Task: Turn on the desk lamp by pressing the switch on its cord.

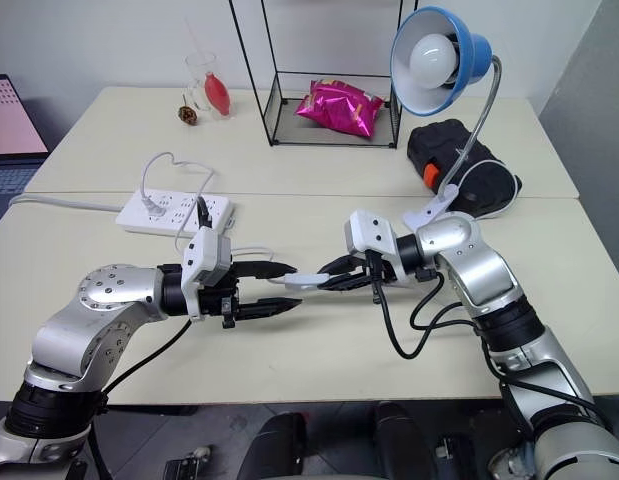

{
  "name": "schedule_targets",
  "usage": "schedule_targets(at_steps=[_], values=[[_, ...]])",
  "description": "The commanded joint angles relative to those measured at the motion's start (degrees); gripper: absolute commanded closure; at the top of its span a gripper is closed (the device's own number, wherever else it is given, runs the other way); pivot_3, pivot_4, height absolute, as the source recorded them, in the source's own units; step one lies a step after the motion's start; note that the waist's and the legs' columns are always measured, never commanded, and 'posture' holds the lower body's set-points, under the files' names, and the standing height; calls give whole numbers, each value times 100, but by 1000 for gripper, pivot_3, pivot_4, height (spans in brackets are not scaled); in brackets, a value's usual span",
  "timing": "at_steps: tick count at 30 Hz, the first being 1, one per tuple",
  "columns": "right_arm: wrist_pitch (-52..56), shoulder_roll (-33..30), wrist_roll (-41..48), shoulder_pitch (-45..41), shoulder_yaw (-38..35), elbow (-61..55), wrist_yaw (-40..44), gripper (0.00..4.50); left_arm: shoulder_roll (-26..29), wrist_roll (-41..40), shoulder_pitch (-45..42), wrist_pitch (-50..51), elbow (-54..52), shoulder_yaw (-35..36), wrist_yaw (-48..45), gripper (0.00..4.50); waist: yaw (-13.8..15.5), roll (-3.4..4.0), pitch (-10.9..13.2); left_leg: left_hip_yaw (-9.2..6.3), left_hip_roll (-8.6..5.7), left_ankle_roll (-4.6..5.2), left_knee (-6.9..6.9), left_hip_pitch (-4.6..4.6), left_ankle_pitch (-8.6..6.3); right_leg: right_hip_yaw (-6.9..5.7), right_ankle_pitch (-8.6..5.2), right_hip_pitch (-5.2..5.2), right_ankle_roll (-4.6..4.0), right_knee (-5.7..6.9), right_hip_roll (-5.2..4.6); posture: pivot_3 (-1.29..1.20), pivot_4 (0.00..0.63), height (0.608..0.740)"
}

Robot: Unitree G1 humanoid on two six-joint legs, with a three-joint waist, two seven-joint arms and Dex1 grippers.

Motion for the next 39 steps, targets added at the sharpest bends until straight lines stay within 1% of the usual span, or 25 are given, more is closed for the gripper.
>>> schedule_targets(at_steps=[1,7,10,14,16,17,19,22,31,33,35,36,39], values=[[0,0,99,-83,-96,-202,4,4125,-92,60,-121,-58,-17,-83,58,1815,1,0,0,0,0,0,0,-1,0,0,0,0,0,0,0,0,150,740],[26,-29,98,-80,-106,-227,10,4125,-153,151,-185,-123,109,-181,30,1815,2,0,0,0,0,0,0,0,0,0,0,0,0,-1,0,0,150,740],[43,-46,99,-70,-111,-254,13,4125,-171,202,-204,-187,210,-188,15,2318,2,0,0,0,0,0,0,0,0,0,0,0,0,-1,0,0,150,740],[65,-63,107,-55,-114,-286,13,4125,-194,284,-234,-281,335,-182,16,3149,2,0,0,0,0,0,0,0,0,0,0,0,0,-1,0,0,150,740],[72,-73,112,-47,-113,-304,13,4125,-184,346,-247,-352,385,-195,7,3450,2,0,0,0,-1,0,0,-1,0,0,0,0,0,-2,0,0,150,740],[74,-77,115,-44,-112,-311,12,4125,-185,367,-251,-379,404,-198,2,3670,2,0,0,0,-1,0,0,-1,0,0,0,0,0,-2,0,0,150,740],[73,-83,119,-38,-109,-322,11,4125,-205,402,-266,-422,433,-202,6,3825,2,0,0,1,-1,0,-1,-1,0,0,0,0,0,-2,0,0,150,740],[75,-88,116,-29,-101,-336,13,4125,-269,487,-317,-511,495,-226,43,3905,3,0,0,0,-1,0,-1,0,0,0,0,0,0,-2,0,0,150,740],[49,-102,104,8,-63,-353,12,4125,-282,479,-271,-601,435,-224,-2,3933,2,0,0,0,-1,0,-1,-1,0,0,0,0,0,-2,0,0,150,740],[29,-94,93,10,-54,-336,11,4125,-254,468,-186,-785,377,-201,-117,3933,2,0,0,1,-1,0,-1,-1,0,0,0,0,0,-2,0,0,150,740],[9,-83,80,7,-48,-310,11,4125,-227,515,-161,-954,382,-211,-202,3239,3,0,0,1,-1,0,-1,-1,0,0,0,0,0,-2,0,0,150,740],[0,-79,73,6,-47,-298,12,4126,-211,553,-162,-1027,392,-227,-233,3113,3,0,0,0,-1,0,-1,-1,0,0,0,0,0,-2,0,0,150,740],[-53,-67,38,7,-44,-238,18,4126,-124,715,-98,-1311,426,-283,-339,2533,3,0,0,0,0,0,-1,0,0,0,0,0,0,-2,0,0,150,740]])
